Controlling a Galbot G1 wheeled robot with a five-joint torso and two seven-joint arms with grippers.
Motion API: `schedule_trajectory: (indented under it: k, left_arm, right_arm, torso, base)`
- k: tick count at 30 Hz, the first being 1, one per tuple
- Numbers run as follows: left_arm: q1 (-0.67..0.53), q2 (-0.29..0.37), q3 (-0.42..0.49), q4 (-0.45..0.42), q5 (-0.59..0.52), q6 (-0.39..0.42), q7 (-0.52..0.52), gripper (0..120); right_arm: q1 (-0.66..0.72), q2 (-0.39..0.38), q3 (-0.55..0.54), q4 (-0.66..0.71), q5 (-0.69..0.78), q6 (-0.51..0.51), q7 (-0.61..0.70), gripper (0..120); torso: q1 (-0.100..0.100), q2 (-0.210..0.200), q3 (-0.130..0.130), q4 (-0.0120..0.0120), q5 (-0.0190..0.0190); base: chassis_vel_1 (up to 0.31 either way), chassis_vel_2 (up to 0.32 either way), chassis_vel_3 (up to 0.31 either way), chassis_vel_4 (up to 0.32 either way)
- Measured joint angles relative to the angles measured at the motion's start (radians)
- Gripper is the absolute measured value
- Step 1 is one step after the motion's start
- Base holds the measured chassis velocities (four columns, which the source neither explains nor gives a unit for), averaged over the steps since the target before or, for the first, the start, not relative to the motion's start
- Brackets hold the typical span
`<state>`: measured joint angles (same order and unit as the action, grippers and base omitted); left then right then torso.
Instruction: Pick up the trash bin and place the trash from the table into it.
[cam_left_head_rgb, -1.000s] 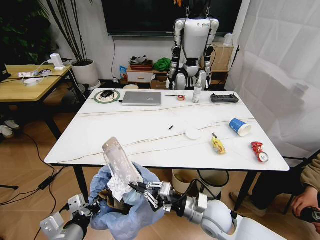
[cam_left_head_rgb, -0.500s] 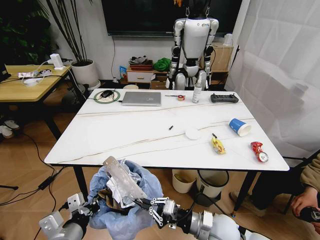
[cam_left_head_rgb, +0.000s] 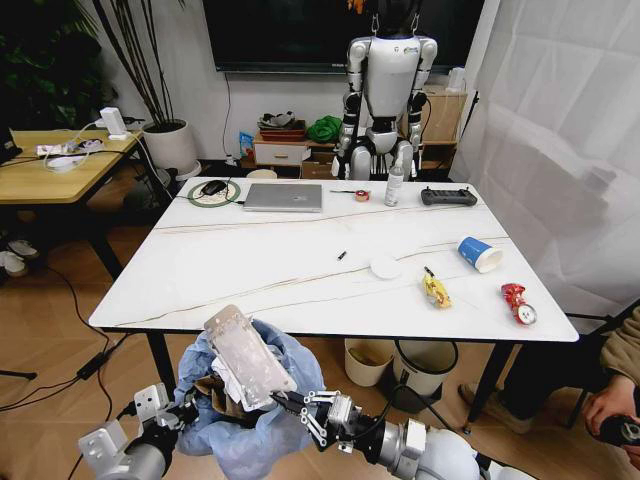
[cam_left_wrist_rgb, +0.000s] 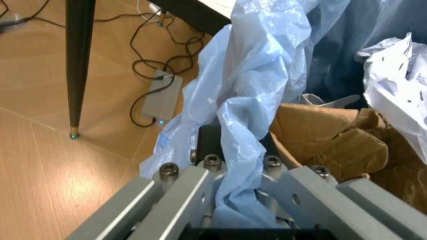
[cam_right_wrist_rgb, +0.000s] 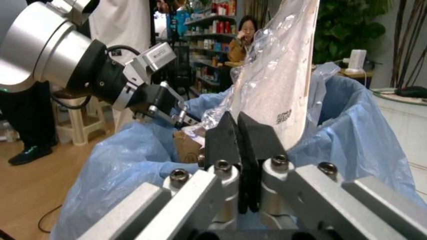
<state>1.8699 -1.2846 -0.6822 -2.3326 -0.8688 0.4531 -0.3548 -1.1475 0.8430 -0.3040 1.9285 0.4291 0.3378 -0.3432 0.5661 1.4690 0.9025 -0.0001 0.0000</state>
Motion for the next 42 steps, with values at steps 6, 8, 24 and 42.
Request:
schedule_trajectory:
  k: [6, 8, 24, 42]
  left_arm:
    - [-0.011, 0.005, -0.001, 0.004, -0.001, 0.001, 0.0, 0]
    - [-0.014, 0.005, 0.0, 0.005, -0.002, 0.002, 0.0, 0]
    - [-0.017, 0.009, 0.003, 0.017, -0.004, 0.002, 0.0, 0]
    - [0.024, 0.007, -0.021, -0.001, 0.002, -0.016, 0.009, 0]
  right_arm:
    - [-0.002, 0.002, 0.002, 0.001, 0.028, 0.0, -0.014, 25]
    - [-0.002, 0.001, 0.002, 0.003, 0.034, 0.0, -0.014, 31]
    - [-0.021, -0.019, 0.087, 0.034, 0.067, -0.011, -0.016, 90]
    - [0.021, 0.124, 0.493, 0.012, 0.193, -0.265, 0.339, 100]
  torso:
    - [0.0, 0.0, 0.0, 0.0, 0.0]
    - [0.0, 0.0, 0.0, 0.0, 0.0]
    - [0.0, 0.0, 0.0, 0.0, 0.0001]
    - [0.0, 0.0, 0.0, -0.0001, 0.0001]
  base:
    - [0.0, 0.0, 0.0, 0.0]
    - [0.0, 0.0, 0.0, 0.0]
    - [0.0, 0.0, 0.0, 0.0]
    - [0.0, 0.0, 0.0, 0.0]
